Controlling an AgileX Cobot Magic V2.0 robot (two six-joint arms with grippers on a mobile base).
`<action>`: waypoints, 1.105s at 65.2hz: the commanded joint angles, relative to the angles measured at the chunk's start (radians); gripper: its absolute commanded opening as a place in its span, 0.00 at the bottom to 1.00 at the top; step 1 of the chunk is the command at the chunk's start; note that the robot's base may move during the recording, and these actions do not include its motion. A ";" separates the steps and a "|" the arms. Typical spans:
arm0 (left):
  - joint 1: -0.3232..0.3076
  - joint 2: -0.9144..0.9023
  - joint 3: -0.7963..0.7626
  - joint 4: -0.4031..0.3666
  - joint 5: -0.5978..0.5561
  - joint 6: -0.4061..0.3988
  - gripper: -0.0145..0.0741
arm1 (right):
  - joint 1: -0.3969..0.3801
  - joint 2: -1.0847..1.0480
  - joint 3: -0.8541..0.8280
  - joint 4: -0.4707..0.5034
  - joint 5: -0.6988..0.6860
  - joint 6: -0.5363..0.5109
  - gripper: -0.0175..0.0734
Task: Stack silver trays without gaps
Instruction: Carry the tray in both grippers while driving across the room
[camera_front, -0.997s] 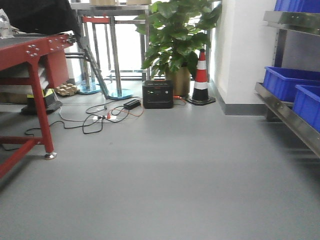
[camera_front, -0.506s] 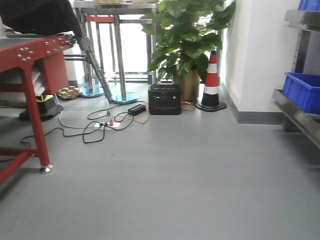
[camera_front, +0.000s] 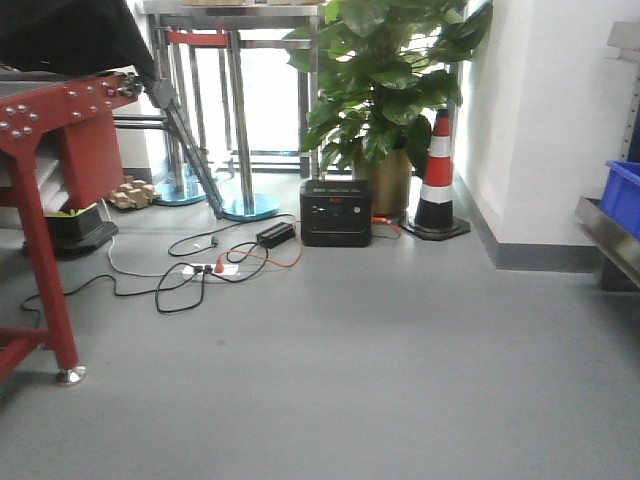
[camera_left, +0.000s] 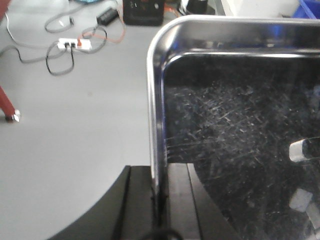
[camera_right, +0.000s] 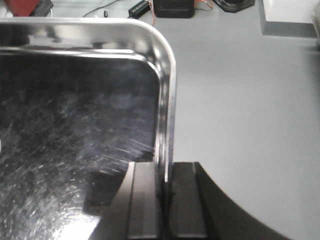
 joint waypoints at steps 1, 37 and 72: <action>-0.010 -0.002 -0.009 0.039 -0.041 0.013 0.14 | 0.007 -0.005 -0.005 0.001 -0.074 -0.004 0.18; -0.010 -0.002 -0.009 0.118 -0.041 0.013 0.14 | 0.007 -0.005 -0.005 0.001 -0.079 -0.004 0.18; -0.010 -0.002 -0.009 0.120 -0.041 0.013 0.14 | 0.007 -0.005 -0.005 0.001 -0.100 -0.004 0.18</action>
